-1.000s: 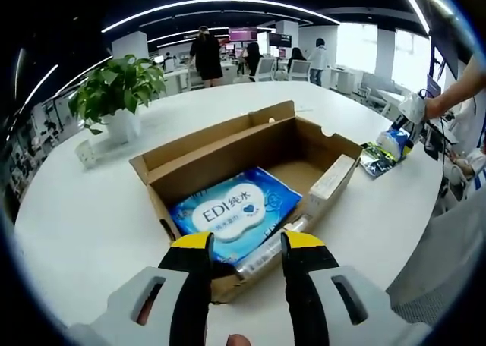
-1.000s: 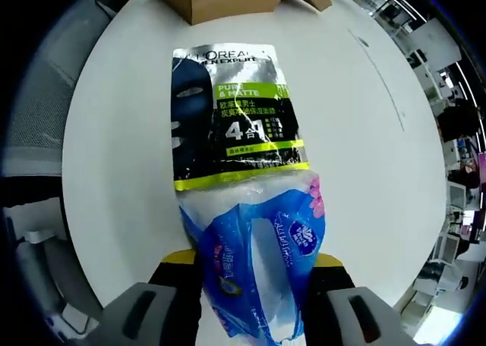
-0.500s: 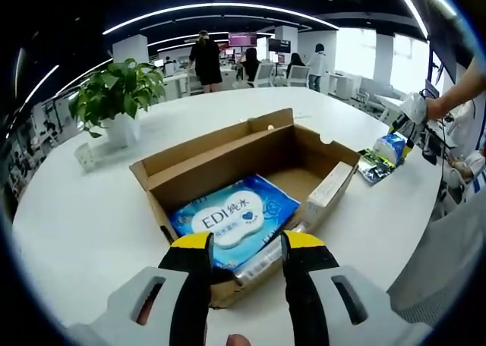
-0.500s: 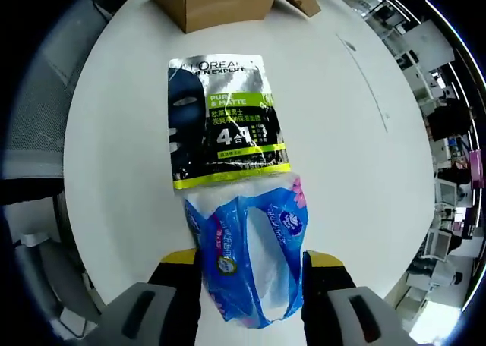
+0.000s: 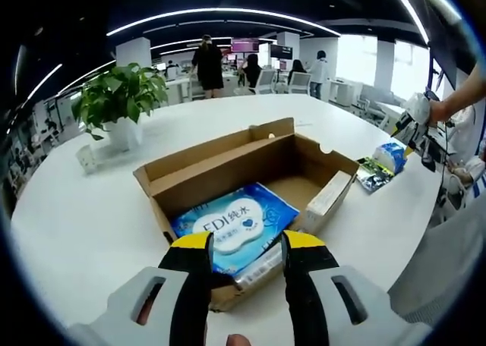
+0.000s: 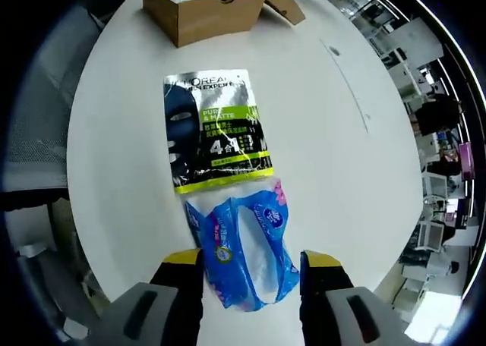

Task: Operate the shoe box by opening the lid, removing the specified soft item, and placing it in the target area until the item is outside and the box remains undamaged.

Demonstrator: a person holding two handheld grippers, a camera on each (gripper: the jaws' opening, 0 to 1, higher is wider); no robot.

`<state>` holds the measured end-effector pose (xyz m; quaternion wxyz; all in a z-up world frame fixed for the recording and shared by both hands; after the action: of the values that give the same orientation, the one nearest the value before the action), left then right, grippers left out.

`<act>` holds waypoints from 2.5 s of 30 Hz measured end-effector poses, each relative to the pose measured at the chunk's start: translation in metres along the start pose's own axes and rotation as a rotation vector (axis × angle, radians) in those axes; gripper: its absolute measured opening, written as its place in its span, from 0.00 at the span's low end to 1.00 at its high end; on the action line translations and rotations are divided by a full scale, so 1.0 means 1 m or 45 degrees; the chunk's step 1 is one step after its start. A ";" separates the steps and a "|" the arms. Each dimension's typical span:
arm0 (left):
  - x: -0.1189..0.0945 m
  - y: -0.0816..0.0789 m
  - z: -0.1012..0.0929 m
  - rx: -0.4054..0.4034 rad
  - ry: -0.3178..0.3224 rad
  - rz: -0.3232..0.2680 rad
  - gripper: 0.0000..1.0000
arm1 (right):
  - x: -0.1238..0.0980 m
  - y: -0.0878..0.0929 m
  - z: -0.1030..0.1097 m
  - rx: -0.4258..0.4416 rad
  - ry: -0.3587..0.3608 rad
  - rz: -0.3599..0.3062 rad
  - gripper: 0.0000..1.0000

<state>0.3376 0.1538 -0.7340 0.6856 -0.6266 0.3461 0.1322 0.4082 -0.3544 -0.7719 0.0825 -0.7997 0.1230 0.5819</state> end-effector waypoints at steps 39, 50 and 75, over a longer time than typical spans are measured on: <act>0.004 -0.002 0.004 -0.057 0.027 -0.033 0.35 | -0.047 -0.212 0.028 0.286 -0.089 -0.558 0.45; 0.005 -0.004 0.006 -0.077 0.029 -0.043 0.35 | -0.064 -0.286 0.039 0.393 -0.206 -0.743 0.42; 0.002 -0.006 0.009 -0.127 0.034 -0.068 0.35 | -0.039 -0.381 0.088 0.707 -0.528 -0.849 0.37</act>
<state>0.3460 0.1611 -0.7310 0.6521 -0.6709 0.3312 0.1224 0.4282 0.0379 -0.7659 0.4978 -0.6103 -0.0083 0.6161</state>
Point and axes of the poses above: the point that each gripper's makers call its tool centre point, and the gripper's own axes: x roughly forward along the fingers, z roughly to its left, y roughly out of its underside, the point moved 1 cm from there along -x, roughly backward along the fingers, and after that the axes turned 6 degrees about z, right-handed, at the moved point
